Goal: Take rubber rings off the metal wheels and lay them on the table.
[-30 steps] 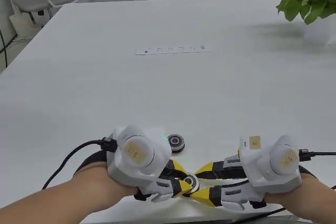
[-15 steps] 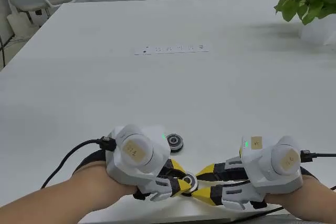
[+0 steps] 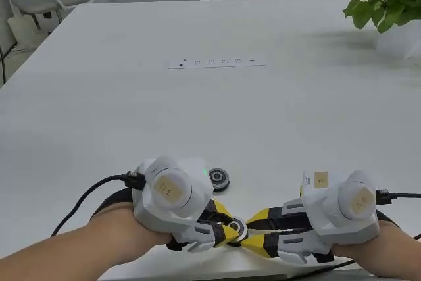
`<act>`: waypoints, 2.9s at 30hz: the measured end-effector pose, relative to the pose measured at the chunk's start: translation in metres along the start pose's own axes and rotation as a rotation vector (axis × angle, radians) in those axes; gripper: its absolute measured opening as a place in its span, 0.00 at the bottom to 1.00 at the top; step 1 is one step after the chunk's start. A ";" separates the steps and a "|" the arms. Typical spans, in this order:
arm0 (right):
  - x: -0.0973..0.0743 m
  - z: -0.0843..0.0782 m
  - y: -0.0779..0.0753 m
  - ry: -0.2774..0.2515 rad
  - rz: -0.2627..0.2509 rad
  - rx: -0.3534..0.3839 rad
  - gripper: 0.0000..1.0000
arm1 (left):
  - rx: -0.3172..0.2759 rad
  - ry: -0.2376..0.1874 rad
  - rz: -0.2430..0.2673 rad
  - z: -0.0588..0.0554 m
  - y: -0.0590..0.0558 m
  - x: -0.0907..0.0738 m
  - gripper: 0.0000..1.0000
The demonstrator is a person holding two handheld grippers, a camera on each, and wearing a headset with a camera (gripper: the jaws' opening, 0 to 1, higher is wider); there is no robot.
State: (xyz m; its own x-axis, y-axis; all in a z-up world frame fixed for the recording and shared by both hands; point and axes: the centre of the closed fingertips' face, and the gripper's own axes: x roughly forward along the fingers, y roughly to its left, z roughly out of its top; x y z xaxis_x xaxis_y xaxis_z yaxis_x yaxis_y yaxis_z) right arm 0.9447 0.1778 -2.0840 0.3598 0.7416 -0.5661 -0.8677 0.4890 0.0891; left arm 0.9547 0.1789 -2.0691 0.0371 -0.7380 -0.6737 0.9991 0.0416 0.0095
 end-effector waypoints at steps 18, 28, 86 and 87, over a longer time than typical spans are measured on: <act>-0.002 -0.003 -0.001 0.021 0.010 0.029 0.05 | -0.003 -0.002 0.003 0.000 0.001 0.000 0.08; -0.003 -0.006 -0.002 0.008 -0.001 0.119 0.00 | 0.010 -0.001 0.007 0.000 0.001 0.000 0.08; -0.005 0.024 0.003 -0.165 0.044 0.361 0.00 | 0.005 0.007 0.027 0.001 0.002 0.001 0.08; -0.006 0.023 0.002 -0.161 0.036 0.357 0.00 | 0.005 0.007 0.027 0.001 0.002 0.001 0.08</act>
State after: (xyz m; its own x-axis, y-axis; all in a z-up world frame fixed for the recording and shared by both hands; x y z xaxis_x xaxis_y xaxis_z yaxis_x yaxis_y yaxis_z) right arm 0.9492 0.1849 -2.0620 0.4052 0.8097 -0.4245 -0.7170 0.5695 0.4019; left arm 0.9570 0.1773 -2.0689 0.0641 -0.7319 -0.6784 0.9978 0.0578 0.0319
